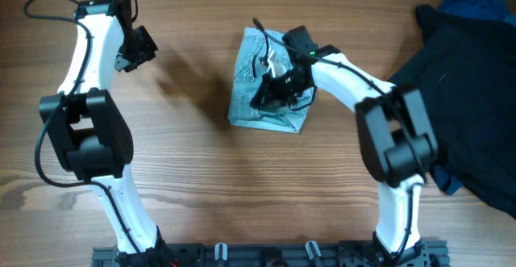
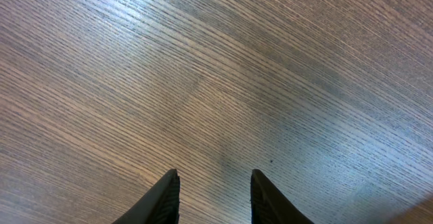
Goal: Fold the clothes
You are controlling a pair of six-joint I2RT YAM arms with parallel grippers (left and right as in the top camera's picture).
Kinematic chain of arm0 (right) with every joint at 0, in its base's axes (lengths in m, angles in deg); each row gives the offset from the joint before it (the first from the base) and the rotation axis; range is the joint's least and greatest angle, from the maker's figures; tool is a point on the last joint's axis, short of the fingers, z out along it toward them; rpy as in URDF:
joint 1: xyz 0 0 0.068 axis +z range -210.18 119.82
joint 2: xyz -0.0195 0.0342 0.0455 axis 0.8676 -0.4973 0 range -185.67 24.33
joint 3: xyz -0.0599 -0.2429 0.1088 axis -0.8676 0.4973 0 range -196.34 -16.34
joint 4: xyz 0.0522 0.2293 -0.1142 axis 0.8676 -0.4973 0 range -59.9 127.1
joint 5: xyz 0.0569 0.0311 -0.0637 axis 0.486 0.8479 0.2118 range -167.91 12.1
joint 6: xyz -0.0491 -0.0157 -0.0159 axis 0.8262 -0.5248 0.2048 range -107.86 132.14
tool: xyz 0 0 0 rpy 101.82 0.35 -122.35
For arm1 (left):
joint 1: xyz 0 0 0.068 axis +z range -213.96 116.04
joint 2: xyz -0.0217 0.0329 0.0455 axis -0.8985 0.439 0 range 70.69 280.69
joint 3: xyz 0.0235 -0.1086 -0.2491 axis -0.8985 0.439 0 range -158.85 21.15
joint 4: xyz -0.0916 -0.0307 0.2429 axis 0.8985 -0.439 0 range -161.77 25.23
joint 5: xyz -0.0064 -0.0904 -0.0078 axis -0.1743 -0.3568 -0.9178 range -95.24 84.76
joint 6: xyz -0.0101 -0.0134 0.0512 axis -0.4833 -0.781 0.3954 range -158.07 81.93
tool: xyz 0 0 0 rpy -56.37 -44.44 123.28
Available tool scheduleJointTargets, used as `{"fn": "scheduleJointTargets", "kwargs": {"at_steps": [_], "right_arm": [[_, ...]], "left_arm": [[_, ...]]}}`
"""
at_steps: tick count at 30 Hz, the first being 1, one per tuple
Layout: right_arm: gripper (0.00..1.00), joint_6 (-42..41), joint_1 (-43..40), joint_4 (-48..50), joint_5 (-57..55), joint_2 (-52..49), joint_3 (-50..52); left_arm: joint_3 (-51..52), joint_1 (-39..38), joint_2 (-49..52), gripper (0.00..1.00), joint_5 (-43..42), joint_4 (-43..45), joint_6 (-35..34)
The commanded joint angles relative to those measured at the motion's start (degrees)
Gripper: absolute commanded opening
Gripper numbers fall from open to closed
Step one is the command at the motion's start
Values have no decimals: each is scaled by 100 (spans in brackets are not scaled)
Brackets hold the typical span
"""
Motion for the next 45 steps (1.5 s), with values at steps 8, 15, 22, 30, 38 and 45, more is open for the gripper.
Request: {"fn": "scheduleJointTargets", "kwargs": {"at_steps": [8,15,22,30,38,45], "right_arm": [[8,-90,-291,291,-1012,1174,-20],[8,-2,-271,350,-1014,258,24],[5,-37,-297,496,-188,-1060,24],[4,-24,-367,538,350,-811,-170],[4,-925,-935,1650,199,608,-431],[4,-1217,-1202,2094,17,555,-426]], "left_arm": [[-63,4,-146,34,-50,-2,-52],[-63,4,-146,34,-50,-4,-52],[-63,7,-146,34,-48,-2,-52],[-63,4,-146,34,-48,-2,-52],[-63,4,-146,35,-48,-2,-52],[-63,7,-146,35,-48,-2,-52]]}}
